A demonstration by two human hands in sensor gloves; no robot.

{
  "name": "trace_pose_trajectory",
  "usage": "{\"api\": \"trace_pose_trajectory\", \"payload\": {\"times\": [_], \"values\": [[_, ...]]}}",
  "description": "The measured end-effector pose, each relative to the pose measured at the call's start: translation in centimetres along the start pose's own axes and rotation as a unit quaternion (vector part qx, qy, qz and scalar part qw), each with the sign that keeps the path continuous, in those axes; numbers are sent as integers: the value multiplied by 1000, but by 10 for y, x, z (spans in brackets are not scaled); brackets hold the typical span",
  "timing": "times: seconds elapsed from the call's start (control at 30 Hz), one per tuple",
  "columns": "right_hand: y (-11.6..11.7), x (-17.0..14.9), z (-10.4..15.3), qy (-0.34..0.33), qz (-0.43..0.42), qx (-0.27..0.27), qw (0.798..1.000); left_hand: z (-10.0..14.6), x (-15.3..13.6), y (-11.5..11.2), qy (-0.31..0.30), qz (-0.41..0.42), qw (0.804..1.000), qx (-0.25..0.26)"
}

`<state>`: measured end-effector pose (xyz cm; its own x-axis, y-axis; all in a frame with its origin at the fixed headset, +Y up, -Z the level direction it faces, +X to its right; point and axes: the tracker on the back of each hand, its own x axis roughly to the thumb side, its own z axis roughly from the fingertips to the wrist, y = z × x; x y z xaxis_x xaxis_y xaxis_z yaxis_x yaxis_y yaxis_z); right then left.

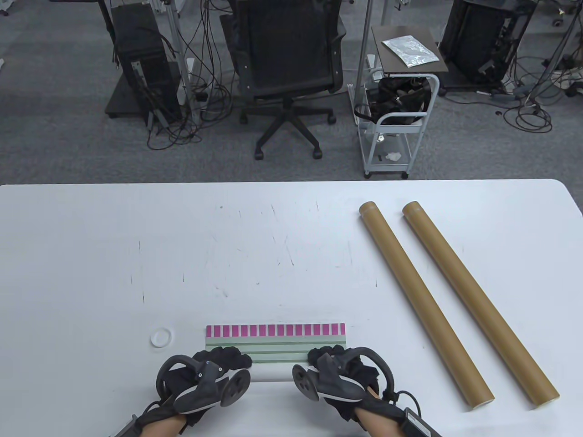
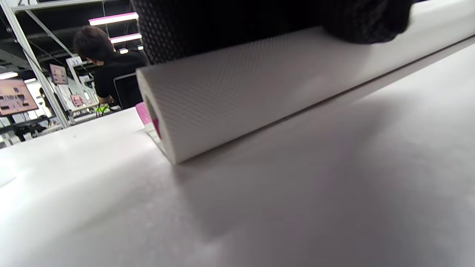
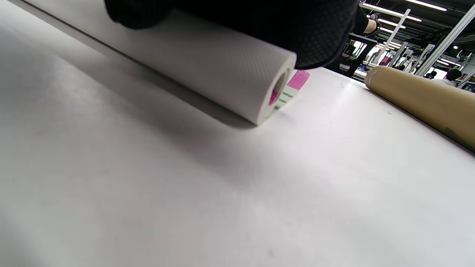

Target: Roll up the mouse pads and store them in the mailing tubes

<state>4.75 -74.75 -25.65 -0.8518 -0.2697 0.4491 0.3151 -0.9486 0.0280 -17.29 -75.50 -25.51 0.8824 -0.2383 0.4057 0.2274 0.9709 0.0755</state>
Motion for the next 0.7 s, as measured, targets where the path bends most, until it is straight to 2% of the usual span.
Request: {"api": "trace_pose_trajectory", "payload": {"times": [0.1,0.17,0.23,0.3,0.57,0.7], "values": [[-10,3,3,30,49,-57,997,-4,-1,-4,11,17,999,-26],[-13,3,1,32,49,-45,997,-6,0,-5,12,12,999,-30],[-7,2,-1,24,38,-14,999,-6,0,-6,12,9,999,-37],[-5,1,-1,28,55,-38,997,-7,-1,-7,14,14,999,-39],[-6,2,-1,24,34,-3,999,-8,-3,-7,9,35,998,-57],[-5,4,1,24,49,-9,998,-6,-3,-7,8,29,998,-51]]}}
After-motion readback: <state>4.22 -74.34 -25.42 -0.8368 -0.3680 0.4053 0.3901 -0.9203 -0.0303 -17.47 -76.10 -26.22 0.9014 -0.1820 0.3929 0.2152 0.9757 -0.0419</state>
